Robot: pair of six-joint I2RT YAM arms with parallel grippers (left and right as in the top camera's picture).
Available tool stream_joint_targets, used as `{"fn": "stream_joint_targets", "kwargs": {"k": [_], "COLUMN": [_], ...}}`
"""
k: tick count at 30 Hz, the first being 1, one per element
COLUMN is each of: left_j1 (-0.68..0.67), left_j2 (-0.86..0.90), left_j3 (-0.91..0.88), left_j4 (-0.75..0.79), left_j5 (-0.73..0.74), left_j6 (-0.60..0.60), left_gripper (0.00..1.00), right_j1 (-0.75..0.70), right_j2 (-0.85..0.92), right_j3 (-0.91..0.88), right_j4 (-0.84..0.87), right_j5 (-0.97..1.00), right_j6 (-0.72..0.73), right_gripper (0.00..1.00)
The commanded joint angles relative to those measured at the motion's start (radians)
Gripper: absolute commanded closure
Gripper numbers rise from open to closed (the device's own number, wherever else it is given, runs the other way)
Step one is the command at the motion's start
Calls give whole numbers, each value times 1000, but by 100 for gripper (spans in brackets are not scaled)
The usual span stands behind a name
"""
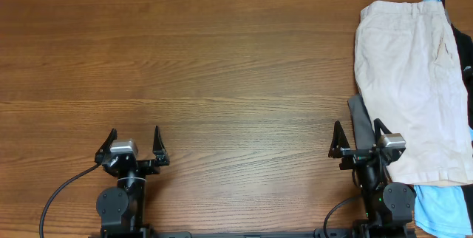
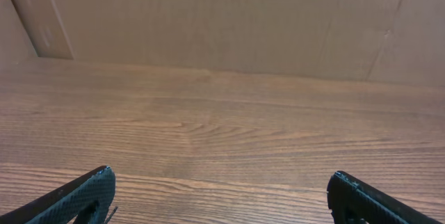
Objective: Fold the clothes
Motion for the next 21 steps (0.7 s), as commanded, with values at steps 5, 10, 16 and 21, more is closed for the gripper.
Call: {"fn": "stream_joint_targets", "kwargs": {"k": [5, 10, 16, 21], "left_j1": [-6, -6, -6, -6], "left_j2": [-8, -8, -8, -8], "left_j3": [-3, -3, -3, -3], "left_j4": [-2, -1, -1, 7], "left_j5": [-6, -6, -6, -6], "left_j6": [15, 15, 15, 15], "left_gripper": [0, 0, 0, 0], "right_j1": [-2, -2, -2, -2], "right_j2": [-10, -10, -10, -10], "right_j3": [-10, -10, -10, -10], "right_j4": [3, 3, 3, 3], "right_j5": [5, 5, 5, 4], "right_j6": [-8, -8, -7, -7], "right_gripper": [0, 0, 0, 0]}}
